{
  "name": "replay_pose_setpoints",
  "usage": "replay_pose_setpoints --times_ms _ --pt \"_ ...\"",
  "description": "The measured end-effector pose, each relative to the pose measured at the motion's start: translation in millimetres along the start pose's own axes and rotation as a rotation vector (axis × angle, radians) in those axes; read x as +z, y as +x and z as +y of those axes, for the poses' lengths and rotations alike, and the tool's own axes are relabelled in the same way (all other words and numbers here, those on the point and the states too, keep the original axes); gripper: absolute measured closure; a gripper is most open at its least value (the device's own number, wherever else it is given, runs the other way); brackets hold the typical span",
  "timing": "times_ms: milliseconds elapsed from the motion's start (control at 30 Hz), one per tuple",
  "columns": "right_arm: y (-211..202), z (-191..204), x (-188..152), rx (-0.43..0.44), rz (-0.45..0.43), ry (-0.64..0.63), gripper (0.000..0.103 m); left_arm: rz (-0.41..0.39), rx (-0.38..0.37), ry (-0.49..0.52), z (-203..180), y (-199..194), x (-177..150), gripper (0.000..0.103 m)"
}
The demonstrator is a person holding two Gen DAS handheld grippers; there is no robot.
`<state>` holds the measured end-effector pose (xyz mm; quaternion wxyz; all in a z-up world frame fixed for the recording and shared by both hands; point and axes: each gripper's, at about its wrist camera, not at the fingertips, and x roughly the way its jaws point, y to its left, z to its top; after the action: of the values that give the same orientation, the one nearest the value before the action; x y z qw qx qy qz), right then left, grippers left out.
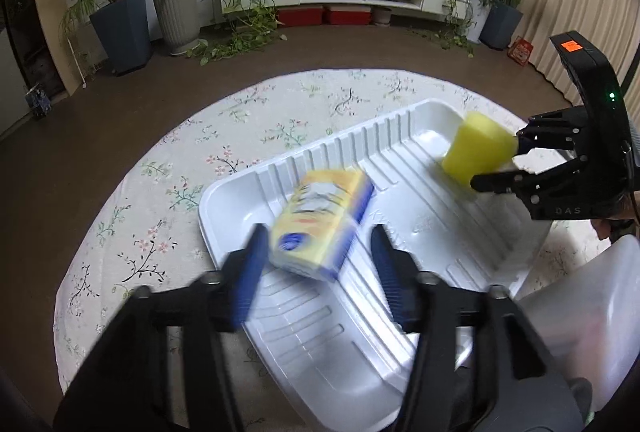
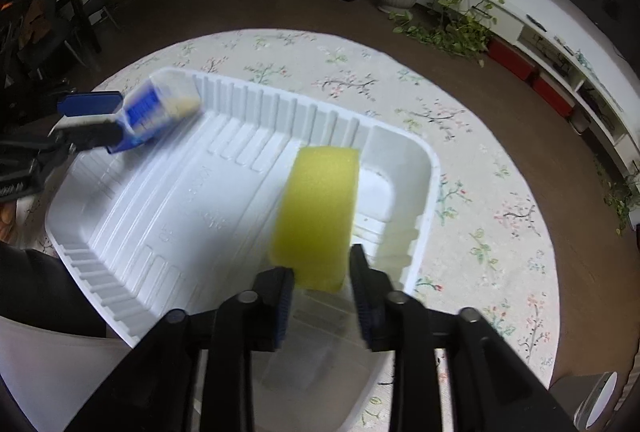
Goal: Organize soft objects
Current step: 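Open the left tool over the tray while the right tool releases the sponge there, then move both tools back toward the remaining objects on the table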
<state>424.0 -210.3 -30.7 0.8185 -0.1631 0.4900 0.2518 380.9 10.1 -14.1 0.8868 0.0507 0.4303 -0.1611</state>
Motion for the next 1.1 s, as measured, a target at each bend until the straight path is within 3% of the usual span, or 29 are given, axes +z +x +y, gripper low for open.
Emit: replay_pose_setpoints --times_ms 33,100,267,633,900,1100 --pt "-5 -2 0 0.003 -0.017 0.01 0.047 -0.01 -0.01 -0.006 0 -5 0 0.042" --pt "-15 -3 0 0.004 -0.042 0.014 0.045 -0.03 -0.022 -0.009 2 -14 1 0.03" --pt "-49 -7 -6 -0.008 -0.103 0.038 0.042 -0.057 -0.011 -0.02 7 -36 -2 0.03" --pt "-88 -11 -36 -0.037 -0.124 0.101 0.042 -0.09 0.005 -0.059 11 -81 -24 0.03" --pt "-158 1 -102 -0.014 -0.239 0.22 0.04 -0.14 -0.014 -0.11 2 -143 -88 0.026" --pt "-199 67 -179 0.025 -0.333 0.261 0.031 -0.142 -0.052 -0.1 -32 -181 -154 0.022"
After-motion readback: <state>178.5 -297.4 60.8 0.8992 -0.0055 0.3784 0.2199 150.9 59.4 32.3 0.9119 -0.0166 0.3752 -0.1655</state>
